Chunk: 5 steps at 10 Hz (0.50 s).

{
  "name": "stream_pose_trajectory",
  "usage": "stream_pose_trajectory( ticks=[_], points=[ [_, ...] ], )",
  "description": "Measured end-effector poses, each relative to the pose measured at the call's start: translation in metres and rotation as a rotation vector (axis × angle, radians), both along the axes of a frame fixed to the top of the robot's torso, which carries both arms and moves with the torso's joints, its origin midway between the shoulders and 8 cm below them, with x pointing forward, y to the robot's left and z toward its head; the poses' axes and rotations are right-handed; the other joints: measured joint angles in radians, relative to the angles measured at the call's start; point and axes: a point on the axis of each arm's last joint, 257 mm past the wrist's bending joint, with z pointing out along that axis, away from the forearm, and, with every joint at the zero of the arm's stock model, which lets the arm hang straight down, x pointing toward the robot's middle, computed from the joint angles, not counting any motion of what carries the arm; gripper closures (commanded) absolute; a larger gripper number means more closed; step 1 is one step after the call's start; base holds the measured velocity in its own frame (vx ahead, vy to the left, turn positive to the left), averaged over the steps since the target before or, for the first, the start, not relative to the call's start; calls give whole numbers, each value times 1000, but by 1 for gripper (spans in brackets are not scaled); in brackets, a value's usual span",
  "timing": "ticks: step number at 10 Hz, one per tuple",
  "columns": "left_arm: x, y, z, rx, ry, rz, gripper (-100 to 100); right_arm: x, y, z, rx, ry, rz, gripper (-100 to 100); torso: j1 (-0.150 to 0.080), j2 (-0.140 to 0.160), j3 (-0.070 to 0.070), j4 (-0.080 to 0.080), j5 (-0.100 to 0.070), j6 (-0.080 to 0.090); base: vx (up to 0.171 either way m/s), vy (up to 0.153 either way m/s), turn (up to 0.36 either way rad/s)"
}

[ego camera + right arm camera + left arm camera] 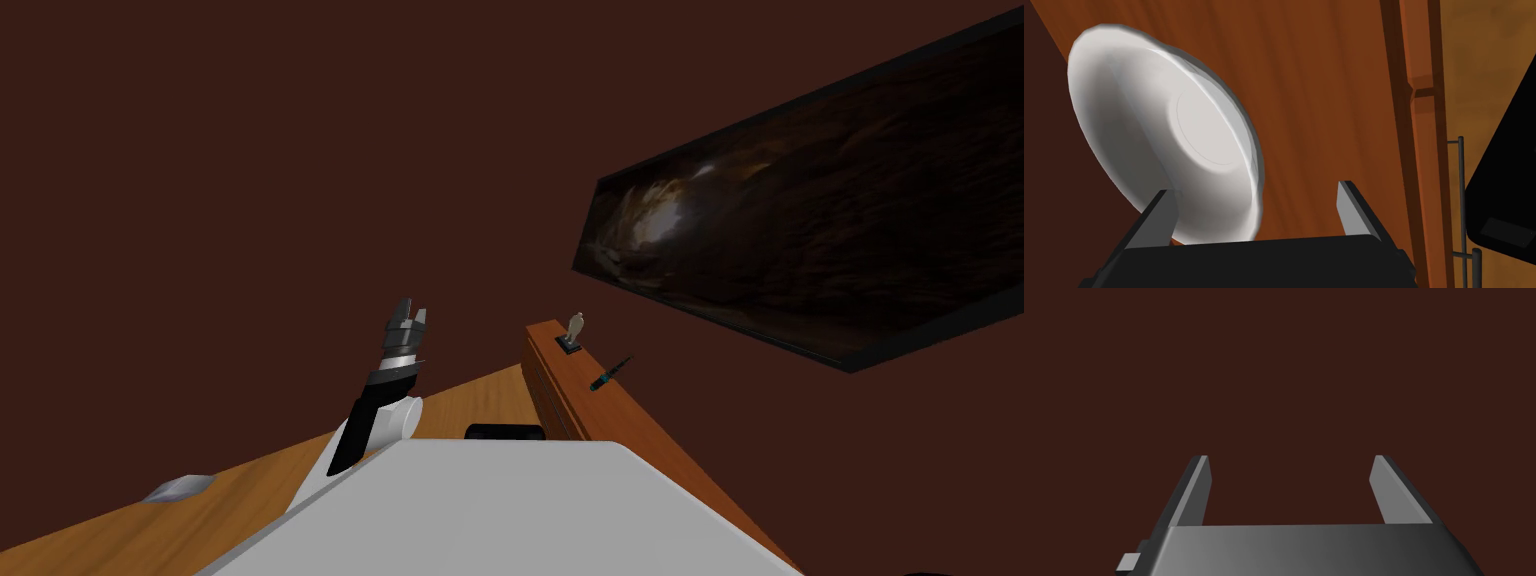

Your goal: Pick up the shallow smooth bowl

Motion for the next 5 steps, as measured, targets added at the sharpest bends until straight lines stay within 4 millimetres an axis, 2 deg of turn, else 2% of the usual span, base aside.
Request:
stream_pose_trajectory(
  ticks=[1, 4, 5],
  points=[
    [0, 0, 0, 0, 0, 0, 0, 0, 0, 0, 0, -1, 0, -100, 2, 1, 1, 0, 0, 0, -30, -34, 40],
    [0, 0, 0, 0, 0, 0, 0, 18, 7, -18, 0, -4, -12, -100, -2, 7, 4, 2, -1, 0, -62, -59, 46],
    [0, 0, 0, 0, 0, 0, 0, 18, 8, -19, 0, -3, -12, 100, 0, 5, 3, 1, 0, 0, -6, -6, -3]
  ],
)
